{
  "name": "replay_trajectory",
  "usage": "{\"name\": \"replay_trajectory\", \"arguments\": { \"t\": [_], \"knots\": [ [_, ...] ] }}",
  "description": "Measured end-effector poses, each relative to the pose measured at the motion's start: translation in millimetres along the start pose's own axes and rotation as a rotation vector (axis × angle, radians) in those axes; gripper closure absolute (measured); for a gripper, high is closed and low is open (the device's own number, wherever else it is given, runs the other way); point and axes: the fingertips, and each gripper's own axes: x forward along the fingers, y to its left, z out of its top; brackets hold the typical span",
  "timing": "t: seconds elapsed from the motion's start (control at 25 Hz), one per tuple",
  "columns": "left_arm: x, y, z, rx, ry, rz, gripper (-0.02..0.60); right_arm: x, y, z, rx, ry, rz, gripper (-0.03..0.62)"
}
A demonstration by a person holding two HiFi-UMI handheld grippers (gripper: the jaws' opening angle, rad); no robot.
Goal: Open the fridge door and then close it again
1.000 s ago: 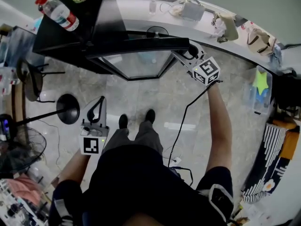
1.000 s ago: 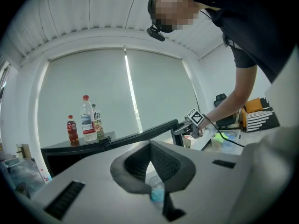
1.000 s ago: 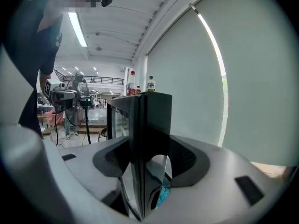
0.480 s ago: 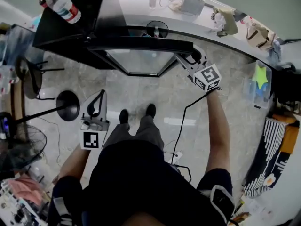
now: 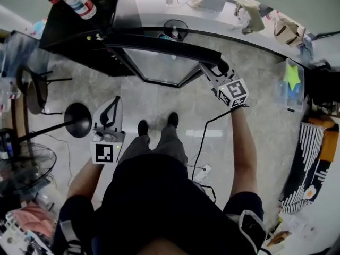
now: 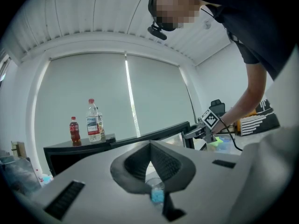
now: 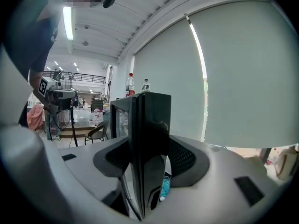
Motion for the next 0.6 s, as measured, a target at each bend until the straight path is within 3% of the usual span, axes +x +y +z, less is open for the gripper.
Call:
{"name": "replay_trajectory", "arguments": {
  "t": [0.6],
  "knots": [
    [-56,35,-9,-0.021,-0.082,-0.096,0.56,-38,92,-8,0.048,0.002,-0.217,0.356]
  ]
}}
